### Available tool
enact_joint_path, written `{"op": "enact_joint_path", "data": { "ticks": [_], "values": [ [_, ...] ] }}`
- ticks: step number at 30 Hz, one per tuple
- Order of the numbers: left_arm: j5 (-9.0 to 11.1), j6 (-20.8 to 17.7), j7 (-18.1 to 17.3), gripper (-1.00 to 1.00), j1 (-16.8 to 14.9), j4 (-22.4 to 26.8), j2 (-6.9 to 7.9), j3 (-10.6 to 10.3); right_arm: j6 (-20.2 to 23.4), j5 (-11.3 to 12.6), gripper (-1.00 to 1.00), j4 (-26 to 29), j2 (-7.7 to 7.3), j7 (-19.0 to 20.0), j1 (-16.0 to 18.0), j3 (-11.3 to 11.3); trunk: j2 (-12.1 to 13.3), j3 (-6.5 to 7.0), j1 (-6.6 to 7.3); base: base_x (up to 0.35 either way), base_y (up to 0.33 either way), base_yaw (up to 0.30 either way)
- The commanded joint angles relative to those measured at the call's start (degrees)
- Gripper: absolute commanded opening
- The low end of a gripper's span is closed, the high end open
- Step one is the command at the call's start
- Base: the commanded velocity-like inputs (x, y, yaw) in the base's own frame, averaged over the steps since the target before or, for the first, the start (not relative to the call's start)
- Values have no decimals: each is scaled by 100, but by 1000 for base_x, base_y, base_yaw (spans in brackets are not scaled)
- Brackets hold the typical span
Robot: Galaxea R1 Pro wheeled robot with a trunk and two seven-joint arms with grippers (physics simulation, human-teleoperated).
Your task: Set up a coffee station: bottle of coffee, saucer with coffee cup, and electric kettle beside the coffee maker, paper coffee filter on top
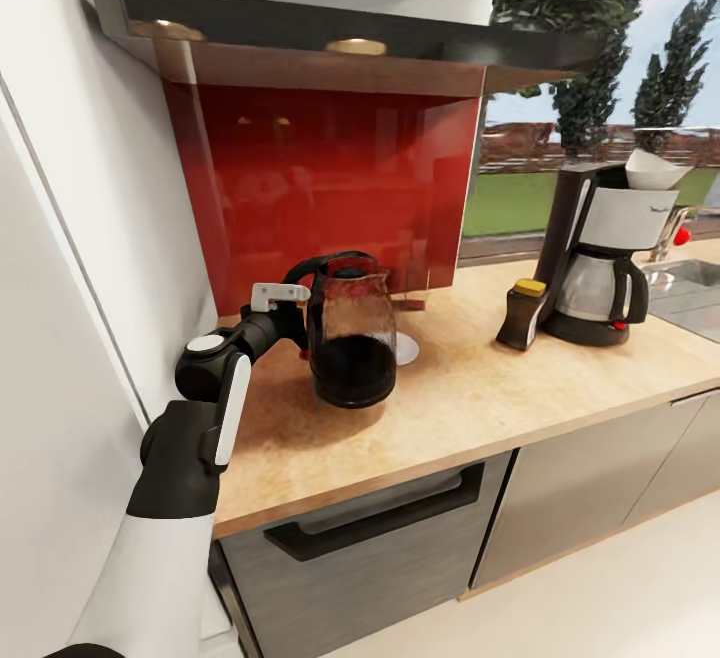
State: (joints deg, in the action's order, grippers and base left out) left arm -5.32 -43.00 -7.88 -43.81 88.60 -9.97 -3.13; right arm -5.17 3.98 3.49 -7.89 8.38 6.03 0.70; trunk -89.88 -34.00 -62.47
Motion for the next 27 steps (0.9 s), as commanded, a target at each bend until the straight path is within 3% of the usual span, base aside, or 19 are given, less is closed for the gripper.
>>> {"op": "enact_joint_path", "data": {
  "ticks": [1,12,27],
  "values": [
    [-48,-24,-47,-100,-5,7,-3,5,-19,42,100,-6,-2,28,4,8,39,13,23,0,0,0],
    [-48,-24,-47,-100,-5,18,-3,-3,-19,42,100,-6,-10,32,4,2,480,210,265,0,0,0],
    [-46,-16,-47,-100,-5,34,-3,-25,-19,42,100,-6,-11,32,3,0,480,210,265,-53,-53,0]
  ]
}}
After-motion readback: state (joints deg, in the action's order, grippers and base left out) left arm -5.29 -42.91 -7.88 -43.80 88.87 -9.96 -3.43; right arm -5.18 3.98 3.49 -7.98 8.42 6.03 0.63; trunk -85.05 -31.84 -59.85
